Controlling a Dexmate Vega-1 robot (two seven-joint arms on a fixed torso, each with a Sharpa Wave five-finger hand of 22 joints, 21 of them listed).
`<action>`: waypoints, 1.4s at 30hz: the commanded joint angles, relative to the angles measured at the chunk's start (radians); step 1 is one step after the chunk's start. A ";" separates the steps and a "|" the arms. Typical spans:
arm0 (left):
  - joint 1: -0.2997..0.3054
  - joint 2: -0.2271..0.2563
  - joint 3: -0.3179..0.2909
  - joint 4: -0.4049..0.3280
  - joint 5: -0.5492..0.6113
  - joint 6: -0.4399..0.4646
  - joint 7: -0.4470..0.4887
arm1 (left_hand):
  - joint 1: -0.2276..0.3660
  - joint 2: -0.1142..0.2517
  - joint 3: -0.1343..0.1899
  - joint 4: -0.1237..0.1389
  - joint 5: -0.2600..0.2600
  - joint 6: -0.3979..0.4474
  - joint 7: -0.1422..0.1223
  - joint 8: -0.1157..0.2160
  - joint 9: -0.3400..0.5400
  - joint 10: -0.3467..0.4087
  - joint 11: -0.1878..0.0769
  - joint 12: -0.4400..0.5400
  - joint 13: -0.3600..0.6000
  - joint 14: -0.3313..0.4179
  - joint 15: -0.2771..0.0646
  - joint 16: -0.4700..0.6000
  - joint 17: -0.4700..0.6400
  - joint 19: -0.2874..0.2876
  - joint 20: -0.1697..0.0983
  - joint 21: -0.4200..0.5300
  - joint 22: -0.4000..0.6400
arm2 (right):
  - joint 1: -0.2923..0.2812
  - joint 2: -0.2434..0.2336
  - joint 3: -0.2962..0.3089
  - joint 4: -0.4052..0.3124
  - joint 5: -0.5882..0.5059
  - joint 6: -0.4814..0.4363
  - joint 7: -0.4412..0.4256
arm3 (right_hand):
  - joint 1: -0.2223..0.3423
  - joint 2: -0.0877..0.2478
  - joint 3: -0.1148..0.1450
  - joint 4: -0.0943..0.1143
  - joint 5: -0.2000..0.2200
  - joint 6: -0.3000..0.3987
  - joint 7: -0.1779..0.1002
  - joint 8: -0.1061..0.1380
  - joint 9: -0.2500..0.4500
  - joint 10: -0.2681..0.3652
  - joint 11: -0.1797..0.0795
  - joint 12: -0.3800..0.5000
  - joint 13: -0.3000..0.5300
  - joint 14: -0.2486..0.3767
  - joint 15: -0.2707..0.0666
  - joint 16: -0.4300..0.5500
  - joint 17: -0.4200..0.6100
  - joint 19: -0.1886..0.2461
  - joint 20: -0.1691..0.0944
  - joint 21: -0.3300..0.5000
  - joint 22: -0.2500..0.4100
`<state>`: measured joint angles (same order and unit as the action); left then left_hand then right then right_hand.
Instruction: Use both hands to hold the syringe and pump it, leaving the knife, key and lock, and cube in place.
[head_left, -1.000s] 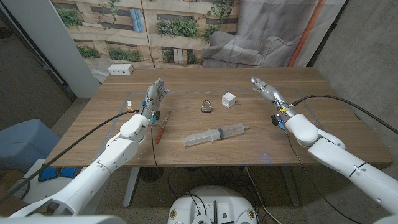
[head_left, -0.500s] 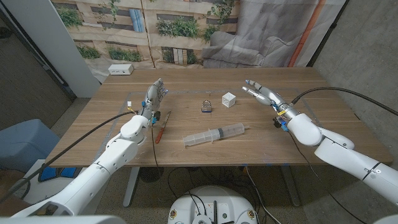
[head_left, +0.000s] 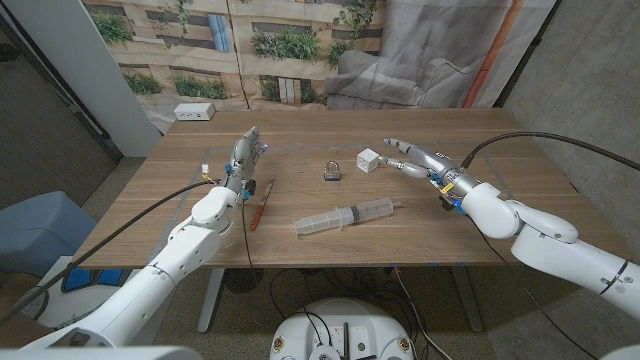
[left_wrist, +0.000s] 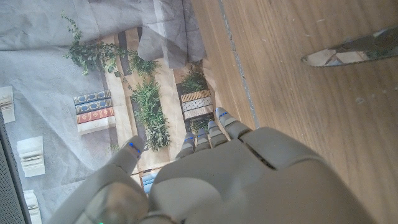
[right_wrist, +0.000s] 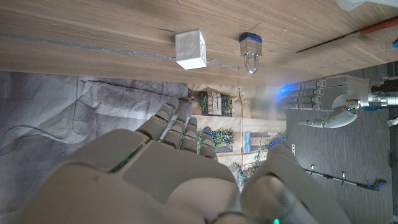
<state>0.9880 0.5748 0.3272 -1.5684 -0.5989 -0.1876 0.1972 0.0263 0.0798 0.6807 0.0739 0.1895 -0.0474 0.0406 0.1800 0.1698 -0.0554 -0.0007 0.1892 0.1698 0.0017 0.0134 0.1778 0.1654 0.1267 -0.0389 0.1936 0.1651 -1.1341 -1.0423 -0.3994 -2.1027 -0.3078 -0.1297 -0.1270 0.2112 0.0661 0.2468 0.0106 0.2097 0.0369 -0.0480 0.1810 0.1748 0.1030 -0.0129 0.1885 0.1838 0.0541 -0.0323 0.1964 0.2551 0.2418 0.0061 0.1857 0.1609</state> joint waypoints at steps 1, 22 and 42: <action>-0.001 -0.023 -0.005 0.046 0.011 -0.063 -0.004 | 0.011 0.057 0.006 -0.008 0.002 0.016 0.004 0.011 0.005 0.011 -0.001 0.008 0.004 0.012 0.003 0.005 0.001 0.015 -0.013 0.005 0.003 | -0.010 -0.051 -0.045 -0.139 -0.171 -0.174 0.100 | 0.017 -0.003 0.002 -0.018 -0.007 -0.017 -0.006 -0.004 0.002 -0.014 -0.008 -0.004 0.005 -0.010 0.000 -0.003 -0.004 -0.004 0.015 -0.005 0.006; -0.070 -0.049 0.005 0.196 0.018 -0.167 -0.104 | 0.017 0.063 0.014 -0.020 0.001 0.027 0.003 0.010 0.005 0.029 -0.002 0.010 0.004 0.033 0.000 0.005 0.001 0.028 -0.009 0.005 0.003 | 0.095 -0.090 -0.143 -0.237 -0.342 -0.246 0.461 | 0.050 -0.030 0.005 -0.083 -0.024 -0.136 -0.011 -0.012 0.004 -0.118 0.000 -0.012 0.008 -0.079 0.039 -0.009 -0.030 -0.057 0.019 -0.007 0.007; -0.074 -0.057 0.004 0.233 -0.004 -0.190 -0.135 | 0.013 0.066 0.017 -0.021 0.000 0.031 0.006 0.007 0.006 0.055 0.001 0.013 0.004 0.061 0.004 0.008 0.003 0.054 -0.003 0.009 0.003 | 0.234 0.021 -0.270 -0.221 -0.543 -0.273 0.789 | 0.150 -0.052 0.039 -0.170 -0.027 -0.242 0.002 -0.001 0.010 -0.146 0.006 -0.001 0.010 -0.119 0.069 -0.005 -0.046 -0.129 0.016 -0.013 0.005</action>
<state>0.9152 0.5199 0.3316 -1.3530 -0.5892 -0.3685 0.0784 0.0329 0.0809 0.6958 0.0592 0.1895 -0.0247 0.0466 0.1856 0.1698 -0.0074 0.0017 0.1966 0.1697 0.0502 0.0177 0.1818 0.1655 0.1699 -0.0394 0.1936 0.1651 -0.9722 -1.0765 -0.5998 -2.3352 -0.7412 -0.3988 0.5065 0.3392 0.0148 0.2827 -0.1519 0.1847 -0.1666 -0.0480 0.1741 0.1795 -0.0379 -0.0002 0.1817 0.1886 -0.0553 0.0374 0.1884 0.2090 0.1217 0.0251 0.1733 0.1628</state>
